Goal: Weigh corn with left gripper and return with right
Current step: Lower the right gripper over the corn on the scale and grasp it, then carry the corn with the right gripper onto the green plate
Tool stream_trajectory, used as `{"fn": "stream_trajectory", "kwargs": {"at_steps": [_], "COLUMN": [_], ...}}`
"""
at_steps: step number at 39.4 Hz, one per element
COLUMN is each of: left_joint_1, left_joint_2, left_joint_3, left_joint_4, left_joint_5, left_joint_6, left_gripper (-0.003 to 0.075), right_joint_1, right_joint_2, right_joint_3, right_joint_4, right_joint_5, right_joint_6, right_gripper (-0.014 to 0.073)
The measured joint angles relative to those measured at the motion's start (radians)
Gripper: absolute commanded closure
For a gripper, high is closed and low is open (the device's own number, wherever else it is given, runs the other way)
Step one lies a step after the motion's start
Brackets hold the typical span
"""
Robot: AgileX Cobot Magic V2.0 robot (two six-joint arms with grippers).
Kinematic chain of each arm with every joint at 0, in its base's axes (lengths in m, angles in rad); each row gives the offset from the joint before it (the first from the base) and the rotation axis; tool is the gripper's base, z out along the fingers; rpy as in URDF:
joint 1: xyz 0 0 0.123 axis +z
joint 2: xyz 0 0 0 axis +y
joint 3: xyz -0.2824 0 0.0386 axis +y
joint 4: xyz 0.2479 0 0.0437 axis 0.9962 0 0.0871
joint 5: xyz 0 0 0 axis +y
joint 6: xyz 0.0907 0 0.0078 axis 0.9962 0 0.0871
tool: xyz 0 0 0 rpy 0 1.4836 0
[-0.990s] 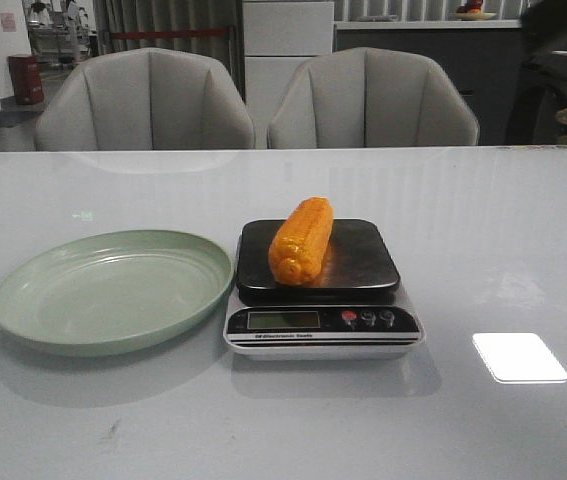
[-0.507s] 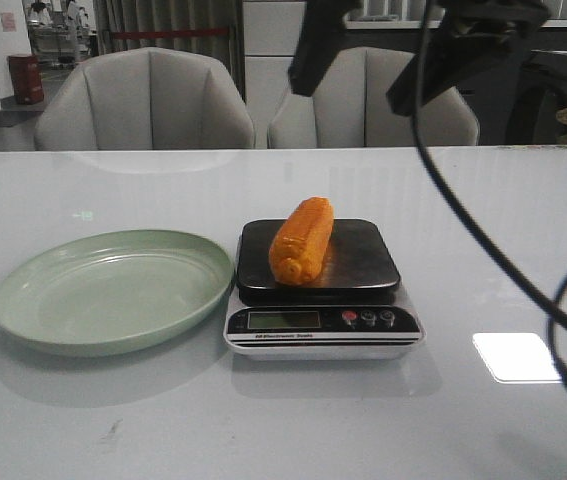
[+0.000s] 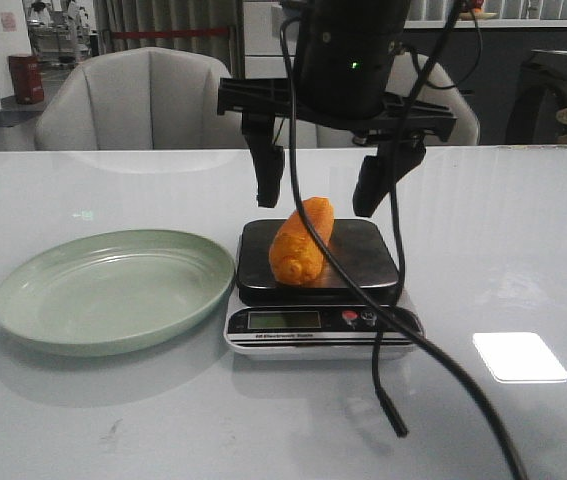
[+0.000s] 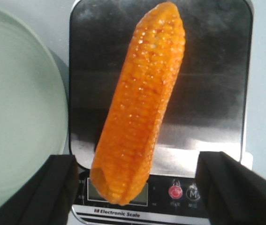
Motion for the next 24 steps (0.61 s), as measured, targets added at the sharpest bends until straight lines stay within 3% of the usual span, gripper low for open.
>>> {"fn": "stream_trajectory", "kwargs": {"at_steps": [7, 11, 17, 24], "left_joint_1": [0.000, 0.000, 0.000, 0.000], "left_joint_2": [0.000, 0.000, 0.000, 0.000], "left_joint_3": [0.000, 0.000, 0.000, 0.000], "left_joint_4": [0.000, 0.000, 0.000, 0.000], "left_joint_5": [-0.002, -0.002, -0.002, -0.004], "left_joint_6": [0.000, 0.000, 0.000, 0.000], "left_gripper": [0.0606, 0.0606, 0.0606, 0.0606], "right_joint_1": [0.000, 0.000, 0.000, 0.004], "right_joint_2": [0.059, 0.083, 0.113, 0.117], "right_joint_3": [-0.033, -0.037, -0.039, -0.075], "right_joint_4": [-0.002, -0.002, 0.002, 0.036], "right_joint_5": [0.008, 0.016, 0.028, 0.039], "right_joint_6": [0.030, 0.034, 0.034, 0.035], "right_gripper": [-0.0003, 0.0106, 0.0364, 0.0404]}}
